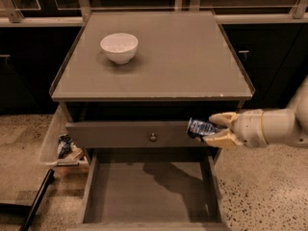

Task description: Place pepsi can into middle drawer

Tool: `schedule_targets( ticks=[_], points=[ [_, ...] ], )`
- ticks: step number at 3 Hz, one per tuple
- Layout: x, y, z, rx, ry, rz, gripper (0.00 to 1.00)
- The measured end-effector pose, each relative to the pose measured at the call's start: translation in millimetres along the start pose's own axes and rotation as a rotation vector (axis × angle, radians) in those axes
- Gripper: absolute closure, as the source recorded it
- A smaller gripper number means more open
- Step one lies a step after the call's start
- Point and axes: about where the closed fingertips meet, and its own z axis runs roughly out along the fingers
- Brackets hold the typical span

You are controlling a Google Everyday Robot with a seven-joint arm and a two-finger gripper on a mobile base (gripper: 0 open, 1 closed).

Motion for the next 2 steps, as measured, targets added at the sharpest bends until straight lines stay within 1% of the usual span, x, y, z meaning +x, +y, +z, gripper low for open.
schedule_targets(
  ticks=[1,2],
  points=[
    [54,21,44,-0.045,0.055,0.025,1.00],
    [91,35,79,-0.077,0.068,0.007,1.00]
  ],
)
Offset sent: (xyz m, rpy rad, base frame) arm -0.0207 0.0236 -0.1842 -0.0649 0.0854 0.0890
